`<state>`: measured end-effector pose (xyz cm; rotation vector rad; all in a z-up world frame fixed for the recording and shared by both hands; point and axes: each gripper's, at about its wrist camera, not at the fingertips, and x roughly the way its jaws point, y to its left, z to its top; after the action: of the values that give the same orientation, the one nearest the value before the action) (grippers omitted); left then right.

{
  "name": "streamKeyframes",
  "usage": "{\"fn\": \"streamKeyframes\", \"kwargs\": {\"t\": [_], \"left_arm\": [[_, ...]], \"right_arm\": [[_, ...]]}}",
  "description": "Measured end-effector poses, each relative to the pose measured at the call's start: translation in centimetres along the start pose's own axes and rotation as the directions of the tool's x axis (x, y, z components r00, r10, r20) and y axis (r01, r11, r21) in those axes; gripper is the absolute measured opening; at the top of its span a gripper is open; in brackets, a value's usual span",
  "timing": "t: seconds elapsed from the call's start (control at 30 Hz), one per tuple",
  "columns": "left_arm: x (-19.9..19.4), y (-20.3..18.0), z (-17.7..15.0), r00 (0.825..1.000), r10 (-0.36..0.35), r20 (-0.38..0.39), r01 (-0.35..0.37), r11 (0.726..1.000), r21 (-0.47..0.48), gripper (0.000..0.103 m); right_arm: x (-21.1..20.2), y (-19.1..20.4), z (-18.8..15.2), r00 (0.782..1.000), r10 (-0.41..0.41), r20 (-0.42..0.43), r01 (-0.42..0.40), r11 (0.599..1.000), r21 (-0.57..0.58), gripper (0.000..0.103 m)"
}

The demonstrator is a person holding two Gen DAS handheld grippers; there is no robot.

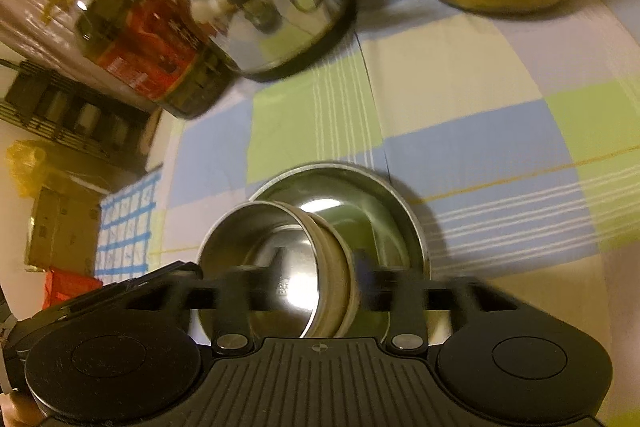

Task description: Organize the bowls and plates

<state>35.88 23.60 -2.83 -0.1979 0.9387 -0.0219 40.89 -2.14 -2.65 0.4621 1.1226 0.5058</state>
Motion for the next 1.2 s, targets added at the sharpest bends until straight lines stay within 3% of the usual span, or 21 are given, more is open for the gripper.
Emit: {"fn": "streamKeyframes", "kwargs": {"t": [0.27, 0.53, 0.87, 1.2], "left_arm": [[-5.8, -2.2, -3.6, 0.991, 0.067, 0.112, -0.073, 0.996, 0.05, 0.017], [-10.1, -4.9, -9.5, 0.99, 0.076, 0.117, -0.078, 0.997, 0.011, 0.02], [-13.0, -9.6, -16.5, 0.989, 0.104, 0.107, -0.099, 0.994, -0.052, 0.02], [-15.8, -14.4, -22.4, 0.986, 0.122, 0.116, -0.112, 0.99, -0.086, 0.02]], "right_arm": [[-5.2, 0.3, -3.9, 0.992, 0.051, 0.112, -0.042, 0.996, -0.076, 0.068], [-9.9, 1.0, -10.5, 0.984, -0.019, 0.18, 0.067, 0.961, -0.267, 0.069], [-13.2, -1.2, -16.6, 0.994, -0.034, 0.108, 0.069, 0.941, -0.331, 0.069], [-17.0, -3.1, -21.8, 0.995, -0.039, 0.095, 0.076, 0.903, -0.424, 0.069]]}}
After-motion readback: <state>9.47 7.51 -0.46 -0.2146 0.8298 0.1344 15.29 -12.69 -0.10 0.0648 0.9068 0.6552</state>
